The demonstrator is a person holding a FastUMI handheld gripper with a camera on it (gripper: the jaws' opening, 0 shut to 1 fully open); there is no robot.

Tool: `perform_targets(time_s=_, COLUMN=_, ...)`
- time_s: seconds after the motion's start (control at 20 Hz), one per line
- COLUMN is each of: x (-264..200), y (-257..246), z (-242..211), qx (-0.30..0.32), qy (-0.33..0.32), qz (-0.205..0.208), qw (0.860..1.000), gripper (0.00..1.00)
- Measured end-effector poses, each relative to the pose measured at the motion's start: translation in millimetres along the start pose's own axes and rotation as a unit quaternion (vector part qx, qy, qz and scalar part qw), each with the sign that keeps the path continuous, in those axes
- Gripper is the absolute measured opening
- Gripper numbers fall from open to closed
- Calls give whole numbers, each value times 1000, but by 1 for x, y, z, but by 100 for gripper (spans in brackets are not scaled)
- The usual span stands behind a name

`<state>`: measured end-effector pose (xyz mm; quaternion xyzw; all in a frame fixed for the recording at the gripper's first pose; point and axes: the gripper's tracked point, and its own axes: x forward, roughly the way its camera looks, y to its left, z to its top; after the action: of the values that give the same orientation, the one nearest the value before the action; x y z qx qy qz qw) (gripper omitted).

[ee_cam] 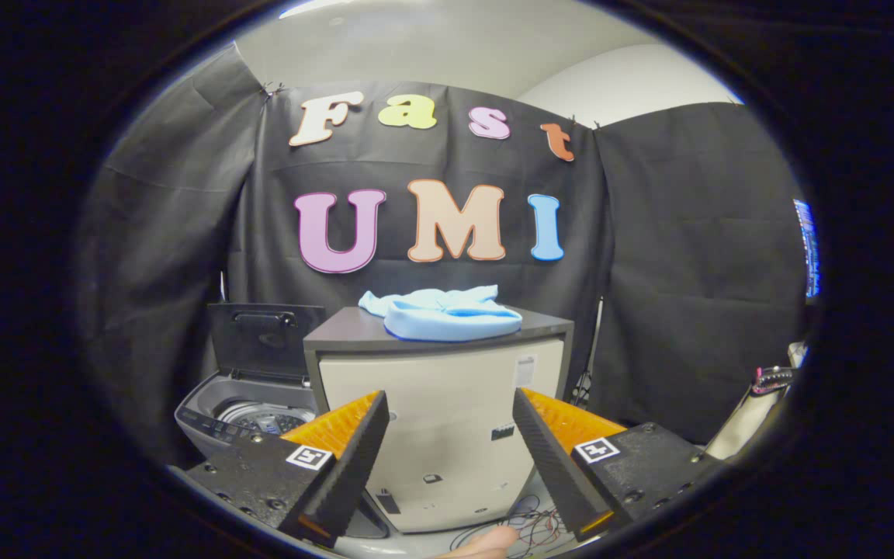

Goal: Put the clothes into the washing machine and then close the washing machine lid.

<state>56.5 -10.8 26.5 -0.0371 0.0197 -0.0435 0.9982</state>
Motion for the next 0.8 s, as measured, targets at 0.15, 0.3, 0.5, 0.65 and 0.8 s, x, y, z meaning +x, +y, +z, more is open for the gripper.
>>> perform_targets(time_s=0.15, x=32, y=14, z=1, qx=-7, qy=22, qz=29, qw=999, gripper=98)
perform_targets(time_s=0.3, x=62, y=19, z=20, qx=-3, qy=13, qz=26, qw=1000, gripper=98)
perform_targets(time_s=0.5, x=104, y=21, z=47, qx=6, qy=16, qz=16, qw=1000, gripper=98)
perform_targets(time_s=0.65, x=142, y=19, z=80, qx=14, qy=6, qz=4, qw=1000, gripper=98)
perform_targets(time_s=0.8, x=193, y=16, z=97, qx=1, qy=18, qz=-5, qw=1000, gripper=97)
